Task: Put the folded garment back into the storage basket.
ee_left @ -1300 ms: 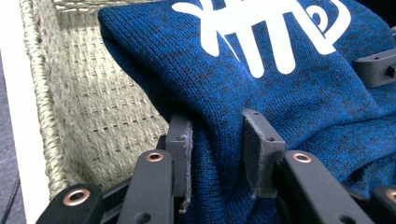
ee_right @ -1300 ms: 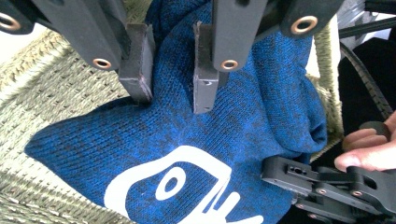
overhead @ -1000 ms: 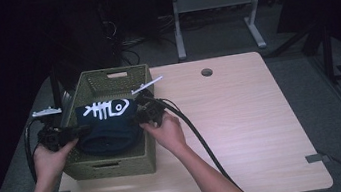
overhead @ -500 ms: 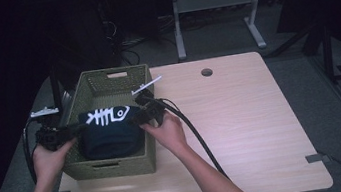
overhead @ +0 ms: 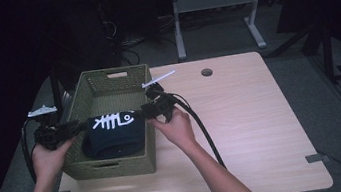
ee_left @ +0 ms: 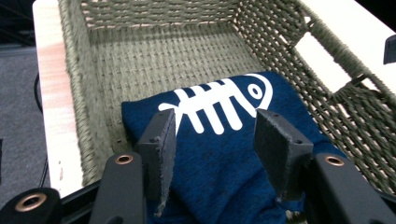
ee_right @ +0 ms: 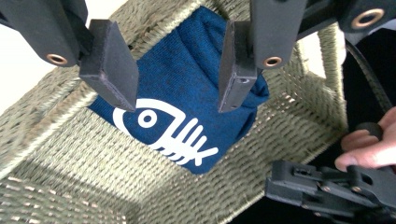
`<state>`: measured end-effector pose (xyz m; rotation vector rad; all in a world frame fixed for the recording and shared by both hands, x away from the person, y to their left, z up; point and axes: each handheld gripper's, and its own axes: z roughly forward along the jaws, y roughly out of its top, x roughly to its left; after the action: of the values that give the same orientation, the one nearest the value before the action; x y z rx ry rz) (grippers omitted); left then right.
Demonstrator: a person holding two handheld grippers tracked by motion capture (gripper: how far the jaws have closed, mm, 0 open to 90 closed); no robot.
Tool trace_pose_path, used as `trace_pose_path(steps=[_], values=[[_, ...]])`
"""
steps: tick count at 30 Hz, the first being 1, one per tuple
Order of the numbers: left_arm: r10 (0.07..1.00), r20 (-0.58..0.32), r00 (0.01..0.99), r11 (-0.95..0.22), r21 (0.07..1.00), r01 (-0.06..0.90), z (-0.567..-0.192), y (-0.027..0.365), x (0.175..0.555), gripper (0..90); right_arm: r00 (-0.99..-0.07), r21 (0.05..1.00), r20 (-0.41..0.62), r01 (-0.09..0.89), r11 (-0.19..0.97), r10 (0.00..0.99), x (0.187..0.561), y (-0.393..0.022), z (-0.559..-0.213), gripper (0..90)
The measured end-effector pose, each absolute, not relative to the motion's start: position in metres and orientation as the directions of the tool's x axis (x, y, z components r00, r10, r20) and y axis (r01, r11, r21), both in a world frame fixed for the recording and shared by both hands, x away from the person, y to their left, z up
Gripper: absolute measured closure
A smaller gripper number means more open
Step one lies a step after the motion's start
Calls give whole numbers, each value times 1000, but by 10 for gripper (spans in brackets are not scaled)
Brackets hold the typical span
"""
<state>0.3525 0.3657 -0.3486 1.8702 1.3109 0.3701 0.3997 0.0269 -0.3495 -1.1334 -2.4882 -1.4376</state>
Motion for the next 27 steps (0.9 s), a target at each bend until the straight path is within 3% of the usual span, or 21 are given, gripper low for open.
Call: trace_pose_path(steps=[13,27], values=[[864,-176,472,-169,781,601,-334,344,343,448,-733,760,410,604,240,544,398,-4,-337,431],[824,-216,524,-153,805,574,-328,318,347,405,-724,772,422,603,203,545,396,-50,-330,394]])
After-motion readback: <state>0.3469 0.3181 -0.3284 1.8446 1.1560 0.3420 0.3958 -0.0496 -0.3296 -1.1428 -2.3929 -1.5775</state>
